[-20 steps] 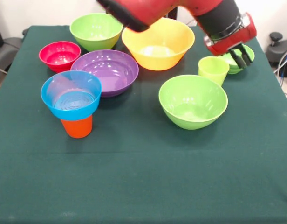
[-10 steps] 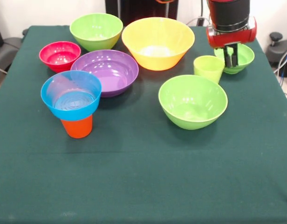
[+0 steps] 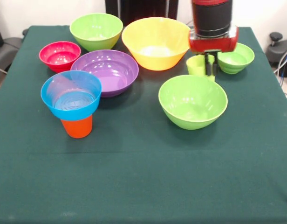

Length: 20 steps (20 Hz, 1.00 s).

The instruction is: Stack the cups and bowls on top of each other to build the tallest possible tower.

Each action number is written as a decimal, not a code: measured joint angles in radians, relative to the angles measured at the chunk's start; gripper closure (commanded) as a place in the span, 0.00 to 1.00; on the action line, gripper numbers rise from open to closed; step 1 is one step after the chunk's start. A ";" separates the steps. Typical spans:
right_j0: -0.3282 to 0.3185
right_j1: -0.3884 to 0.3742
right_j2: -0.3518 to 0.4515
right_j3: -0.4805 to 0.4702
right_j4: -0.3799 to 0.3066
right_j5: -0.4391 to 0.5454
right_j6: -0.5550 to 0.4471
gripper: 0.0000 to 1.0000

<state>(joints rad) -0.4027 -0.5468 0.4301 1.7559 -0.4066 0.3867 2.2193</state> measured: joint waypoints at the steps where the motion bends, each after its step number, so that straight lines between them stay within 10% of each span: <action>1: -0.013 0.002 -0.005 -0.003 0.003 0.000 0.000 1.00; 20: -0.098 -0.005 -0.031 -0.017 0.047 0.000 0.000 1.00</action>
<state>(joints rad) -0.5004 -0.5514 0.3991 1.7390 -0.3593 0.3865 2.2193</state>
